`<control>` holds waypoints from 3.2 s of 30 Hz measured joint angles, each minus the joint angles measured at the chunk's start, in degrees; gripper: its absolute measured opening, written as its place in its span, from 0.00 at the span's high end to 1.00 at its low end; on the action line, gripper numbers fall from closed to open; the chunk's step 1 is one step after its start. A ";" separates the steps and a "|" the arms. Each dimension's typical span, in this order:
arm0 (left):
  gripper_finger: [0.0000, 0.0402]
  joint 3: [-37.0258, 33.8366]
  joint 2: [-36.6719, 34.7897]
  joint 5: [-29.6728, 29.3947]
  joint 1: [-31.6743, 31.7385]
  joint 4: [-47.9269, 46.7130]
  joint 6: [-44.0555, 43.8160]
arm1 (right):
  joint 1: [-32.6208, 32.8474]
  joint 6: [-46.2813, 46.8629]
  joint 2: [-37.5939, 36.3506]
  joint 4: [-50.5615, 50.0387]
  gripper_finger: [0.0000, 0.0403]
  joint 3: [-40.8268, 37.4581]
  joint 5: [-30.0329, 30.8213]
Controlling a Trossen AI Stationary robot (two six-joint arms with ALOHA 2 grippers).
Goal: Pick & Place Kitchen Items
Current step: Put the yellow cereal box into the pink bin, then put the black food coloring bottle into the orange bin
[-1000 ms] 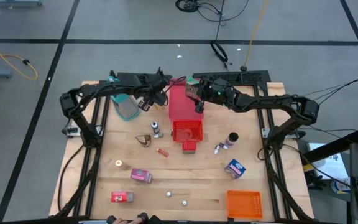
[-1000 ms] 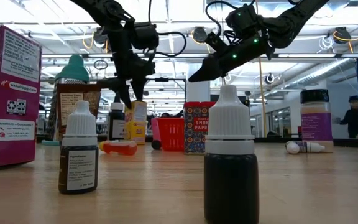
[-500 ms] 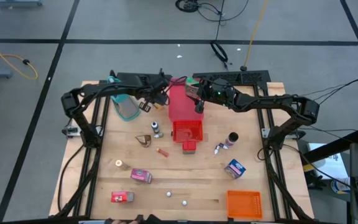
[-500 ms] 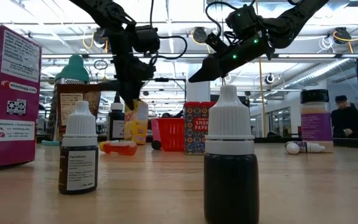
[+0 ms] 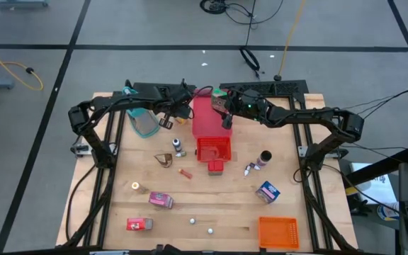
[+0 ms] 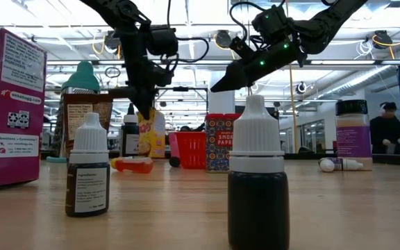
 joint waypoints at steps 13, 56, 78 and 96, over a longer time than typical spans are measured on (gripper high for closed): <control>0.97 6.57 -2.52 -7.21 -2.65 0.07 -5.87 | 1.54 1.93 0.02 -2.48 0.36 0.00 0.04; 0.99 12.39 10.59 -5.92 -1.31 14.93 -17.76 | 13.24 2.35 0.02 -5.46 0.37 0.00 4.73; 0.69 12.39 11.24 -7.22 0.00 16.37 -20.84 | 16.17 1.90 0.02 -5.08 0.37 0.00 4.72; 0.55 12.39 9.87 -9.10 -0.17 19.37 -24.63 | 16.20 2.06 0.02 -5.98 0.37 0.00 4.72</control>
